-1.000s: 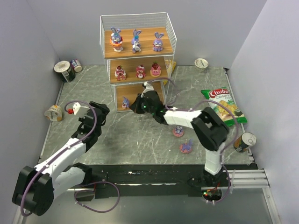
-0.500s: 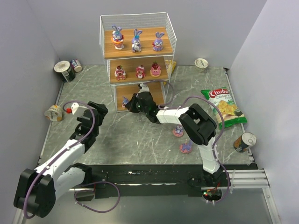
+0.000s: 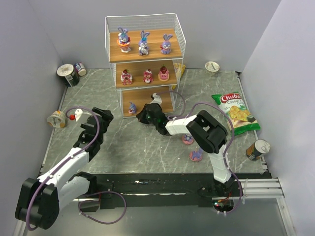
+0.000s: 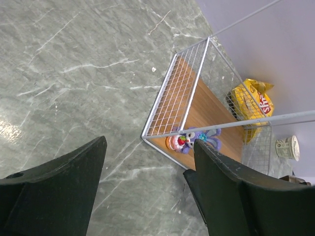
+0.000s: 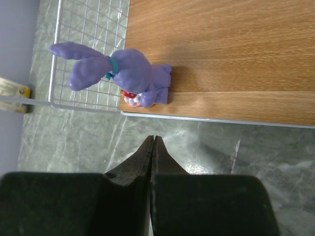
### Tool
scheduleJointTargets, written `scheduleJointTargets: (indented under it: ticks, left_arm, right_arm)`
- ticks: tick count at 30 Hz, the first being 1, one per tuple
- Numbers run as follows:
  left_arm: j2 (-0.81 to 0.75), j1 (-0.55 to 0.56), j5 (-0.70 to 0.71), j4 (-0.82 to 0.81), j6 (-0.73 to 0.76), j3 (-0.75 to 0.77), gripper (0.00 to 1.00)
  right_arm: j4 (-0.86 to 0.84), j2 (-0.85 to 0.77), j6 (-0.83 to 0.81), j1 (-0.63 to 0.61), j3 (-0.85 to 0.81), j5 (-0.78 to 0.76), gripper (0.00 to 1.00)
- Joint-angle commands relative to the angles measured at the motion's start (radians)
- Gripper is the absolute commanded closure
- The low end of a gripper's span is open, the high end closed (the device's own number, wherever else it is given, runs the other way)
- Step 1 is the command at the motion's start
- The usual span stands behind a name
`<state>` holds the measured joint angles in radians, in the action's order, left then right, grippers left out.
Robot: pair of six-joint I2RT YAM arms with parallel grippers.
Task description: Place and organize the plastic toys onto the shelf
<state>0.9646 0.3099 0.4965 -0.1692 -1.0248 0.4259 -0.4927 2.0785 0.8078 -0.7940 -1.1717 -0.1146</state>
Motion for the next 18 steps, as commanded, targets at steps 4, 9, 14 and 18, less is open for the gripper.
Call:
scheduleJointTargets:
  ticks: [4, 9, 14, 18]
  left_arm:
    - [-0.004, -0.015, -0.013, -0.049, 0.022, -0.006, 0.22]
    - [0.008, -0.025, -0.022, -0.059, 0.023, -0.009, 0.22]
    - [0.019, -0.037, -0.036, -0.072, 0.026, -0.012, 0.22]
    - [0.028, -0.045, -0.045, -0.081, 0.026, -0.013, 0.22]
  right_arm:
    - [-0.053, 0.015, 0.039, -0.005, -0.054, -0.043, 1.00]
    - [-0.040, 0.041, 0.057, -0.005, -0.085, -0.037, 1.00]
    - [-0.032, 0.071, 0.077, -0.005, -0.106, -0.031, 1.00]
    - [-0.033, 0.094, 0.090, -0.007, -0.124, -0.033, 1.00]
